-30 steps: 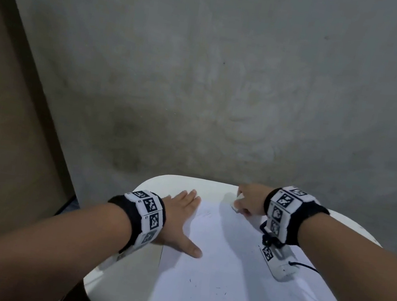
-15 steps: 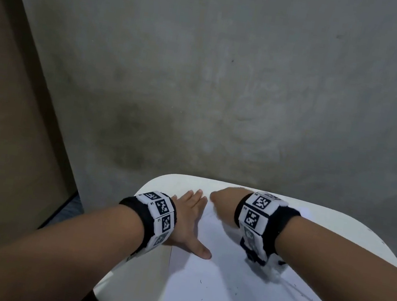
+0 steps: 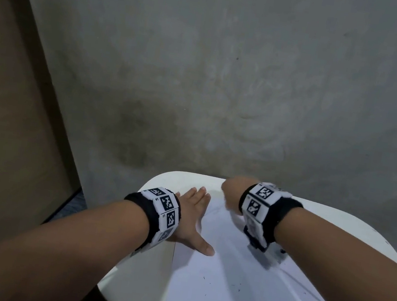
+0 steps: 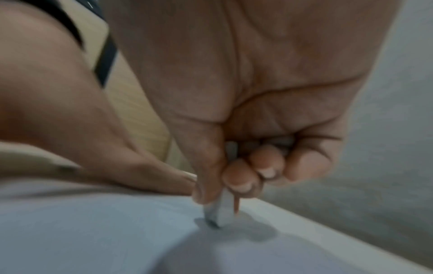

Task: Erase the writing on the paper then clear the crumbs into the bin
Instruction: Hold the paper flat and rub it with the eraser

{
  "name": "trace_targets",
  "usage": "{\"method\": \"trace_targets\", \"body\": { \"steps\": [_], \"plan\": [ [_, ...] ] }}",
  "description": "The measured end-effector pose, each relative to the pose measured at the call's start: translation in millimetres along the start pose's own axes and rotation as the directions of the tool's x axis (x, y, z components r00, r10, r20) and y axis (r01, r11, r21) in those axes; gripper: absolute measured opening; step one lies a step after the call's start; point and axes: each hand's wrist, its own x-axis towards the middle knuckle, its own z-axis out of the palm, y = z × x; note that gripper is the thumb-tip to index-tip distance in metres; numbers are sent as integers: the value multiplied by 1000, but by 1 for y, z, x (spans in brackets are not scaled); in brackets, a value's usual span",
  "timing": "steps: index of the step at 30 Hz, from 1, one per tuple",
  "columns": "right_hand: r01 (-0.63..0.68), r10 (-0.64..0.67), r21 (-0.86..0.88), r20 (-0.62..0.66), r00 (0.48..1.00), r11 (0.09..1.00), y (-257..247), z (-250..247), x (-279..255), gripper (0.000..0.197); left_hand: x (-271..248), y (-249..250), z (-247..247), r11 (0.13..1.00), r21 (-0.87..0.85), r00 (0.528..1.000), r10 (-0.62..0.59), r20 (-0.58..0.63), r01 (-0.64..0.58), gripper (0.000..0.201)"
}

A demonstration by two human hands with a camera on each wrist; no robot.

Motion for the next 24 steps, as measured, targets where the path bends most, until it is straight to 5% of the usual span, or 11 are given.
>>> {"method": "trace_targets", "body": {
  "steps": [4, 7, 12, 16, 20, 24],
  "plan": [
    [168, -167, -80, 25, 986, 982, -14, 0, -7, 33, 0, 2, -1, 1000, 4, 1000, -7, -9, 7, 130],
    [29, -29, -27, -23, 999, 999, 1, 3, 6, 27, -3, 3, -3, 1000, 8, 1000, -19, 14, 19, 127],
    [102, -102, 12, 46, 994, 995, -20, -1, 0, 30, -4, 6, -4, 1000, 9, 1000, -11, 12, 11, 124],
    [-33, 32, 61, 15, 999, 998, -3, 0, 21, 17, -4, 3, -3, 1000, -1, 1000, -15, 19, 15, 128],
    [99, -108, 106, 84, 991, 989, -17, -1, 7, 25, -7, 6, -6, 1000, 1, 1000, -5, 13, 5, 124],
    [-28, 26, 54, 37, 999, 998, -8, 2, 25, 12, -7, 6, -6, 1000, 8, 1000, -7, 17, 7, 124]
  ]
}}
